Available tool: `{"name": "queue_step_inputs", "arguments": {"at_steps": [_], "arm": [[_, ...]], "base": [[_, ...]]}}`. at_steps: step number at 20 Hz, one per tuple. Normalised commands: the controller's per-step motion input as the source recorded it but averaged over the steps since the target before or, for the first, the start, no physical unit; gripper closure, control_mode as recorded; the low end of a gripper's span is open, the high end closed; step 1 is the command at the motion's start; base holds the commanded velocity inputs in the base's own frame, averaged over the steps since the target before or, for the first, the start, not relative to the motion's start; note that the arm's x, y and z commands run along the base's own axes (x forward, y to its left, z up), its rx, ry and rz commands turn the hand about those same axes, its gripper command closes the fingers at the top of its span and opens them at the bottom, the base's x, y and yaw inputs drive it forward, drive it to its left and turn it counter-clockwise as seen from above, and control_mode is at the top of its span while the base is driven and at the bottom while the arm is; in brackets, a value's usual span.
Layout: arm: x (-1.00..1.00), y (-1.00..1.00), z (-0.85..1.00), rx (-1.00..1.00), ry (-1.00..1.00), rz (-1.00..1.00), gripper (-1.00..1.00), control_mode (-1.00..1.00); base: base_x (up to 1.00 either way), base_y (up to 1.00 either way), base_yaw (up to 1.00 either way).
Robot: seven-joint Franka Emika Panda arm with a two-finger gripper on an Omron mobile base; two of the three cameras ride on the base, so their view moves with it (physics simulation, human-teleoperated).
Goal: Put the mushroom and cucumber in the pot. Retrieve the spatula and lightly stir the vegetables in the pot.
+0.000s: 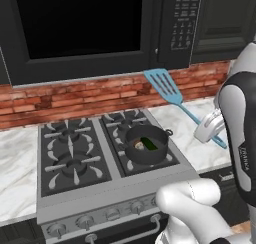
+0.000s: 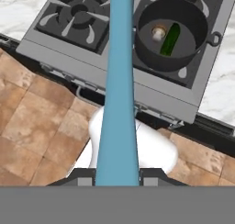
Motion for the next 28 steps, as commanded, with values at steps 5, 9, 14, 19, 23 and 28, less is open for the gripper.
{"name": "queue_step_inputs", "arguments": {"at_steps": [5, 9, 14, 19, 23, 28], "arm": [[0.02, 0.01, 0.09, -0.01, 0.29, 0.0, 1.0, -1.0], [0.05, 0.0, -0.01, -0.15, 0.41, 0.0, 1.0, -1.0], [0.22, -0.05, -0.08, -0.33, 0.17, 0.0, 1.0, -1.0], [0.19, -0.27, -0.09, -0.31, 0.0, 0.03, 1.0, -1.0], [0.33, -0.32, -0.14, -0.18, -0.09, 0.09, 1.0, -1.0], [0.46, -0.21, -0.19, -0.26, -0.02, 0.17, 1.0, -1.0]], "base": [[0.0, 0.0, 0.0], [0.0, 0.0, 0.0], [0.0, 0.0, 0.0], [0.0, 0.0, 0.0], [0.0, 0.0, 0.0], [0.0, 0.0, 0.0]]}}
